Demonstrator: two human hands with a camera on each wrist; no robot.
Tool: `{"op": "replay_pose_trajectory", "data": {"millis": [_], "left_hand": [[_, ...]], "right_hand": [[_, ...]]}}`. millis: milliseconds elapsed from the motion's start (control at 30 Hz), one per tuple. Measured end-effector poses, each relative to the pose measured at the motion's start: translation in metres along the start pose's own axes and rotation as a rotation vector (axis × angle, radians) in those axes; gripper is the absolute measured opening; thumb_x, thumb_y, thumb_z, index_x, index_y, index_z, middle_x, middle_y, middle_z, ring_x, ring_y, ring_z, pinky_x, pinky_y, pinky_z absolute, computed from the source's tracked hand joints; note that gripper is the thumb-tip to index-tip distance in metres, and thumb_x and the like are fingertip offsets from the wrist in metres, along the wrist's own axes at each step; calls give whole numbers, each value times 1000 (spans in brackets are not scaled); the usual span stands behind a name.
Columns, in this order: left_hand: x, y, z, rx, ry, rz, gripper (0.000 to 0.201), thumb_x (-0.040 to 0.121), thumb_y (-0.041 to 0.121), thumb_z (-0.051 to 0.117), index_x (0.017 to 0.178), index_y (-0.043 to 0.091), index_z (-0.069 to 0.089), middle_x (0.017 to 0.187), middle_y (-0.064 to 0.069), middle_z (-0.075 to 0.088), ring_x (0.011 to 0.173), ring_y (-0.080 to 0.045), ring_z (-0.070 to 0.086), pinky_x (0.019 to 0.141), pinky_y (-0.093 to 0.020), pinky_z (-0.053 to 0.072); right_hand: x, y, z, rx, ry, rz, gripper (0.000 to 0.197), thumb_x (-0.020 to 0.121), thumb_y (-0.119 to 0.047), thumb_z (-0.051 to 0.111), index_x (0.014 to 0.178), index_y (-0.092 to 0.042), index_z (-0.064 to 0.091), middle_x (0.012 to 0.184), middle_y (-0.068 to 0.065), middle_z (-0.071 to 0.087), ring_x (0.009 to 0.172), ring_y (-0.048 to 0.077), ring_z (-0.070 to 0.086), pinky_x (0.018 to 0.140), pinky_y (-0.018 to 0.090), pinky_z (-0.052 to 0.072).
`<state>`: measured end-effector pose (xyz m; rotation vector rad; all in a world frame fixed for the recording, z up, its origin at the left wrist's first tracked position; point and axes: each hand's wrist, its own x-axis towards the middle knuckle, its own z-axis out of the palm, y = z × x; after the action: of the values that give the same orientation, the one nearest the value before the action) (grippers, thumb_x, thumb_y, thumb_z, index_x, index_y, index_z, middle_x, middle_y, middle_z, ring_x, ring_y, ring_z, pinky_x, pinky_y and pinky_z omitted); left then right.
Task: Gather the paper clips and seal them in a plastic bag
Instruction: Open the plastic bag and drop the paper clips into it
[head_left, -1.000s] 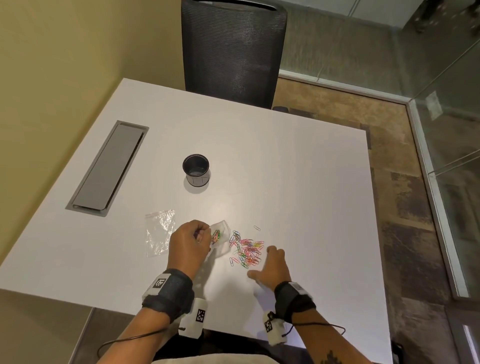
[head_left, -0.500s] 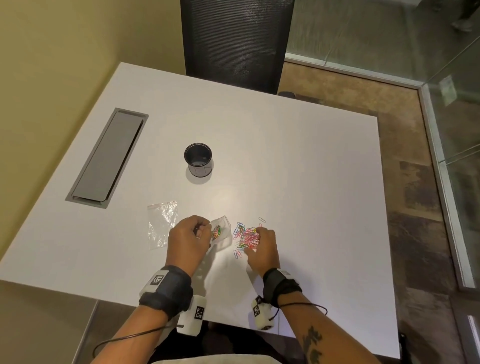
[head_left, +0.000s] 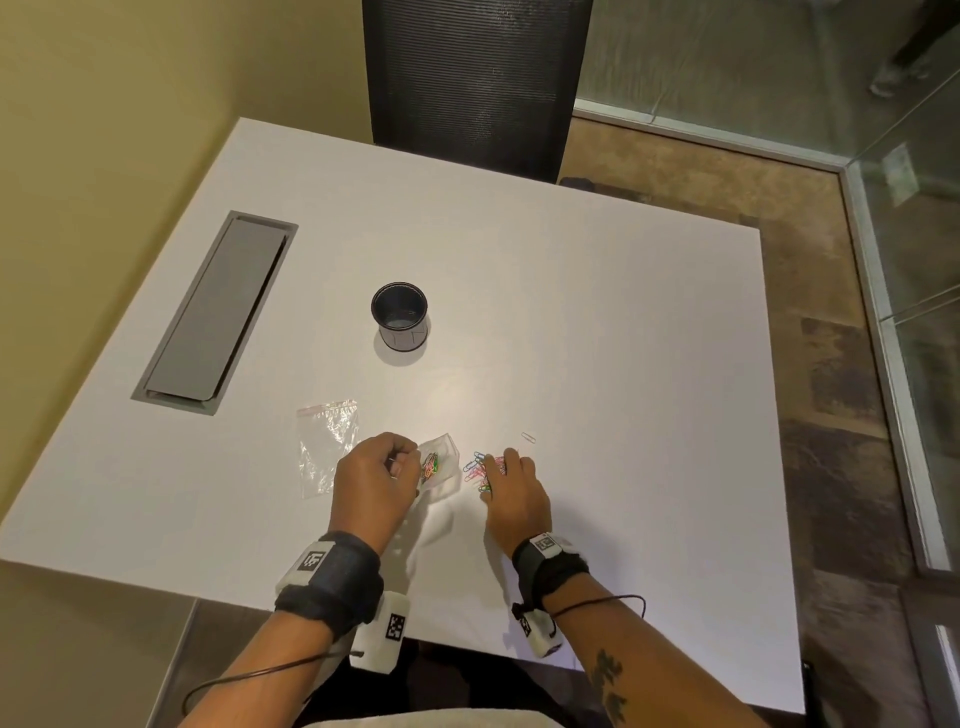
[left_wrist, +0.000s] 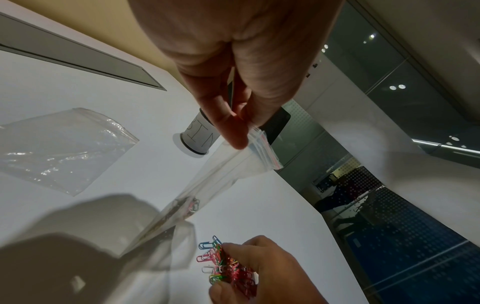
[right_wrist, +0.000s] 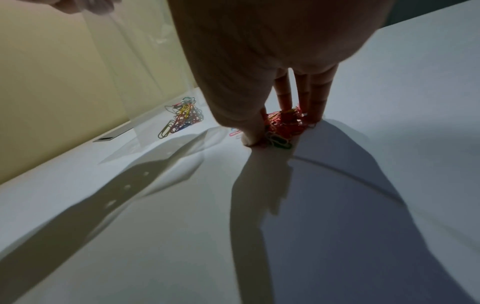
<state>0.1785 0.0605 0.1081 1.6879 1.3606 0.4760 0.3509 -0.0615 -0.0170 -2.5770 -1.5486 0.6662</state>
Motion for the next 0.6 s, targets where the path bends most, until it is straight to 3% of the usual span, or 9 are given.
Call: {"op": "replay_pose_trajectory", "data": {"millis": [100,300,433,533,600], "left_hand": [[1,-1,1,-2,0,-5,16,93,6,69,83,18,75,75,-3,74,70,-30,77,72,-53,65],[2,-5,3,3,-9,-24,17,93,8,70,81,20,73,75,-2,73,72,-31,76,72,-54,65],[3,-8,5,14,-16,-37,18,94,11,69,81,22,72,78,-1,74,73,-30,76,73,-54,65],[3,-7,8,20,-14,-28,16,94,10,69,82,19,73,79,-3,74,74,-30,75,74,-53,64],[3,-6,10,26,-13,-20,15,94,9,69,83,18,74,78,-3,74,73,-31,74,74,-53,64]], "right_hand": [[0,4,-1,-76,64,-51,37,69,2,79,100,-16,69,99,4,61,87,27,61,41,30,33],[3,9,-11,-108,34,-94,39,48,0,93,69,-14,64,76,4,58,61,24,60,43,25,18],[4,15,-17,-91,19,-103,44,37,0,94,63,-16,62,69,2,58,55,22,60,43,25,19],[3,24,-18,-53,17,-130,43,40,4,91,65,-14,62,68,5,58,56,26,61,37,26,36],[3,29,-20,11,24,-133,37,46,9,86,65,-12,63,67,7,59,55,30,62,40,26,39]]}}
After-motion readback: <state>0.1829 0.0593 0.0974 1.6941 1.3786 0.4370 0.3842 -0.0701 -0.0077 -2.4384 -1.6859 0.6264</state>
